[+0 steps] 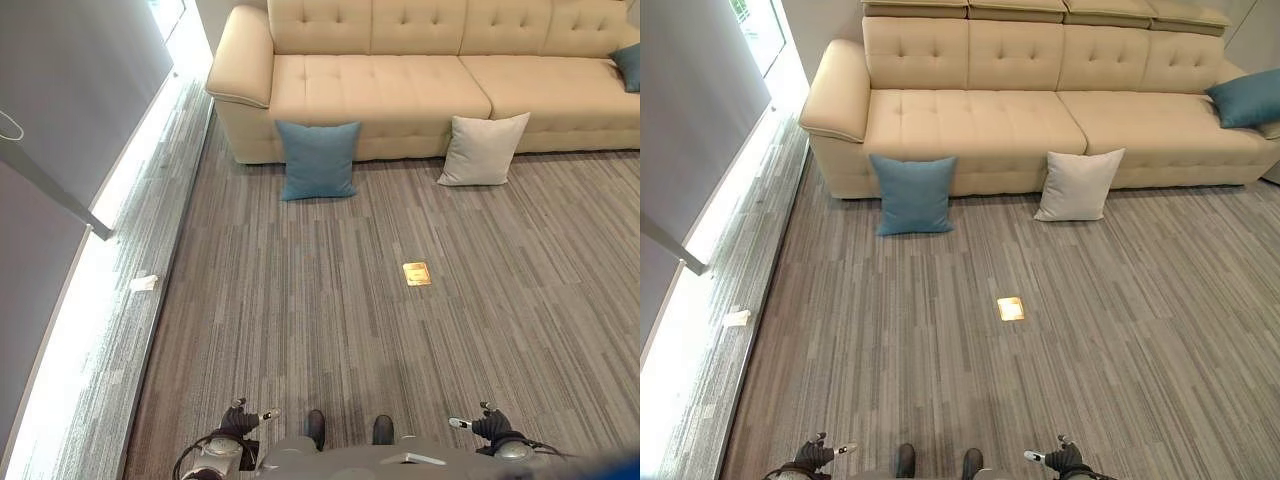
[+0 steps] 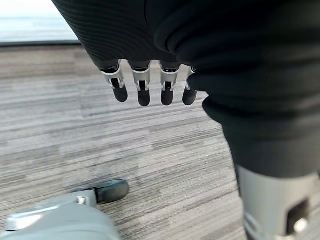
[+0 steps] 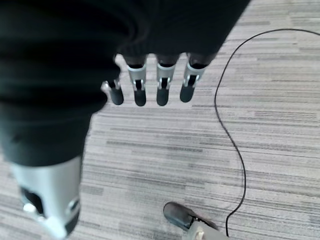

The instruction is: Pick up all the scattered cushions and arrange them neatly on the sofa.

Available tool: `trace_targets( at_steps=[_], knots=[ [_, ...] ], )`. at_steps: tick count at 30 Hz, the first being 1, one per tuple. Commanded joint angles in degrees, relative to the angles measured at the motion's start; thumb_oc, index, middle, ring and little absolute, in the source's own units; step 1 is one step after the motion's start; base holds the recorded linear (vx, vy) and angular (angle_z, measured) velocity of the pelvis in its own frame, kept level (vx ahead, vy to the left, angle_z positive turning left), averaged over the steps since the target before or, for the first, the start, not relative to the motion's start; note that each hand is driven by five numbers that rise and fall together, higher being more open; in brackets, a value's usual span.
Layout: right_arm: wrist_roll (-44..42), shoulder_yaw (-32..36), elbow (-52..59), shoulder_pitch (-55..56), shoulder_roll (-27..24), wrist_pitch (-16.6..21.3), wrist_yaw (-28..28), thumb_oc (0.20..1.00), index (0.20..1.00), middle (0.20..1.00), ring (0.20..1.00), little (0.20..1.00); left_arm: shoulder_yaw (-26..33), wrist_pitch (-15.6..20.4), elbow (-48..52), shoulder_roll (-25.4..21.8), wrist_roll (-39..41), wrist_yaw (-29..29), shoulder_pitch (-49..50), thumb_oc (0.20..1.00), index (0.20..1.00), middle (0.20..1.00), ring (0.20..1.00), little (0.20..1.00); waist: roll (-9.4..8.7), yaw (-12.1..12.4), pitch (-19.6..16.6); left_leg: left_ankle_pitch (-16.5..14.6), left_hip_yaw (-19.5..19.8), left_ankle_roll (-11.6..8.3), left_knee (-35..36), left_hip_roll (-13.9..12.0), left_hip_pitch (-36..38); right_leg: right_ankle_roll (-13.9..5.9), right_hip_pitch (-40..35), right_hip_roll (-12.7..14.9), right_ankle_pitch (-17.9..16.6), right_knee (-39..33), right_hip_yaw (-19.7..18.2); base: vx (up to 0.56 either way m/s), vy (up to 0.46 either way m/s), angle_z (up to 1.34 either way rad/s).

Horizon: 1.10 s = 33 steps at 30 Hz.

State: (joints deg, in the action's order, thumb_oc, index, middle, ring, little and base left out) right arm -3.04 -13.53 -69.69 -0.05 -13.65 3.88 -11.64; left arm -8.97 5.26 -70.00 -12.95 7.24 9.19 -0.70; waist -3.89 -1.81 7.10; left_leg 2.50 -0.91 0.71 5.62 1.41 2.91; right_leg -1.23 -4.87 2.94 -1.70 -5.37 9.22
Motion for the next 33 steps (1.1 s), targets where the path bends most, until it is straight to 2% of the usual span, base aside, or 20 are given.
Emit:
trace_targets(
  at_steps=[1, 13, 14, 19, 21, 23, 24, 26, 28, 30, 31, 33],
  knots=[
    [0.26, 0.02, -1.92, -3.13, -1.89, 0.5, -1.28, 1.0, 1.0, 1.0, 1.0, 1.0, -1.96, 0.5, -2.12, 0.46, -1.83, 1.27, -2.84, 1.0, 1.0, 1.0, 1.0, 1.0, 2.08, 0.65, 2.01, -4.24, -7.31, -2.54, -0.62, -1.84, 1.47, -5.78, -0.01, 3.04, 0.91, 0.37, 2.44, 0.03, 0.009, -0.04],
    [2.98, -1.63, -1.61, -3.7, -2.17, 0.17, -1.08, 1.0, 1.0, 1.0, 1.0, 1.0, -1.35, 0.22, -3.18, 0.41, -2.42, 1.2, -1.34, 1.0, 1.0, 1.0, 1.0, 1.0, 1.74, 2.01, 1.92, -5.4, -6.3, -1.63, -0.62, -1.22, 3.03, -5.99, -1.45, 3.15, 1.25, 0.37, 2.27, 0.04, 0.02, -0.01],
    [3.25, -1.78, -1.48, -4.04, -2.24, 0.01, -1.05, 1.0, 1.0, 1.0, 1.0, 1.0, -1.05, 0.26, -2.99, 0.16, -2.11, 1.23, -1.15, 1.0, 1.0, 1.0, 1.0, 1.0, 1.57, 2.7, 2.32, -5.3, -5.73, -1.08, -0.62, -0.93, 3.09, -6.1, -0.97, 3.23, 1.2, 1.37, 1.98, 0.01, 0.048, -0.02],
    [3.49, -1.95, -0.53, -5.66, -2.12, -0.43, -0.8, 1.0, 1.0, 1.0, 1.0, 1.0, 0.11, 0.31, -3.25, -0.49, -0.97, 1.22, -1.42, 1.0, 1.0, 1.0, 1.0, 1.0, 1.26, 4.28, 3.14, -6.29, -4.96, 0.84, -2.27, 0.32, 1.59, -7.53, 3.37, 5.4, 1.28, 8.54, 2.11, 0.03, 0.125, -0.22],
    [3.86, -1.81, 0.04, -5.92, -2.38, -0.77, -0.72, 1.0, 1.0, 1.0, 1.0, 1.0, -0.26, 0.37, -2.74, -0.84, -1.68, 1.3, -1.61, 1.0, 1.0, 1.0, 1.0, 1.0, 1.73, 4.29, 4.48, -7.36, -3.46, 2.75, -2.81, 1.37, 2.74, -8.82, 7.92, 7.39, -0.95, 20.27, 1.8, 0.1, 0.224, -0.27],
    [4.01, -2.35, 0.89, -6.04, -2.64, -0.56, -0.56, 1.0, 1.0, 1.0, 1.0, 1.0, -1.73, 0.57, -1.87, -1.19, -3.02, 1.07, -2.42, 1.0, 1.0, 1.0, 1.0, 1.0, 2.62, 3.54, 5.34, -7.56, -2.43, 3.19, -2.43, 1.26, 4.01, -8.49, 11.7, 6.26, -0.83, 26.85, 0.33, 0.13, 0.141, -0.02],
    [4.11, -2.49, 1.14, -6.05, -2.77, -0.6, -0.49, 1.0, 1.0, 1.0, 1.0, 1.0, -2.04, 0.61, -1.63, -1.17, -3.21, 1.1, -2.58, 1.0, 1.0, 1.0, 1.0, 1.0, 2.67, 3.2, 5.48, -7.72, -1.96, 3.21, -1.99, 1.43, 4.9, -8.19, 12.41, 5.45, -0.58, 26.7, -0.09, 0.23, 0.05, 0.26],
    [4.42, -3.25, 1.28, -6.43, -3.12, -0.66, -0.65, 1.0, 1.0, 1.0, 1.0, 1.0, -2.7, 0.64, -1.4, -1.02, -3.22, 1.15, -3.52, 1.0, 1.0, 1.0, 1.0, 1.0, 2.49, 2.43, 5.78, -8.47, -0.83, 2.98, -1.36, 1.68, 6.21, -7.0, 14.14, 3.82, 0.71, 21.73, 0.14, 0.24, -0.066, 0.12],
    [4.29, -3.41, 1.54, -6.17, -3.76, -0.57, -0.6, 1.0, 1.0, 1.0, 1.0, 1.0, -3.58, 0.71, -1.32, -0.92, -3.65, 0.99, -4.56, 1.0, 1.0, 1.0, 1.0, 1.0, 1.93, 0.62, 5.99, -9.81, 1.72, 2.43, -1.59, 2.05, 7.7, -6.11, 15.05, 0.44, 1.01, 16.3, -3.53, 0.25, -0.117, 0.36],
    [4.12, -3.14, 1.08, -5.75, -3.8, -0.61, -0.73, 1.0, 1.0, 1.0, 1.0, 1.0, -3.79, 0.91, -1.44, -0.69, -4.0, 1.13, -5.05, 1.0, 1.0, 1.0, 1.0, 1.0, 1.58, 0.2, 5.66, -10.61, 2.88, 1.95, -2.37, 2.15, 7.81, -5.27, 14.69, -0.65, 1.03, 15.09, -4.64, 0.19, -0.138, 0.71],
    [3.98, -2.94, 0.8, -5.51, -3.67, -0.42, -0.68, 1.0, 1.0, 1.0, 1.0, 1.0, -4.06, 0.93, -1.76, -0.52, -4.12, 1.15, -5.21, 1.0, 1.0, 1.0, 1.0, 1.0, 1.5, -0.14, 5.41, -10.92, 3.08, 1.36, -3.14, 1.92, 7.78, -4.69, 14.34, -1.04, 1.35, 14.92, -4.37, 0.26, -0.241, 0.97],
    [2.84, -1.97, 0.51, -4.43, -3.59, 0.41, -0.48, 1.0, 1.0, 1.0, 1.0, 1.0, -4.36, 1.0, -2.0, -0.22, -4.15, 0.78, -5.14, 1.0, 1.0, 1.0, 1.0, 1.0, 1.03, -0.79, 4.59, -10.58, 1.89, -1.78, -8.64, 0.47, 6.19, -3.39, 9.98, -1.18, 2.15, 11.13, -2.07, 0.24, -0.247, 1.03]
  ],
)
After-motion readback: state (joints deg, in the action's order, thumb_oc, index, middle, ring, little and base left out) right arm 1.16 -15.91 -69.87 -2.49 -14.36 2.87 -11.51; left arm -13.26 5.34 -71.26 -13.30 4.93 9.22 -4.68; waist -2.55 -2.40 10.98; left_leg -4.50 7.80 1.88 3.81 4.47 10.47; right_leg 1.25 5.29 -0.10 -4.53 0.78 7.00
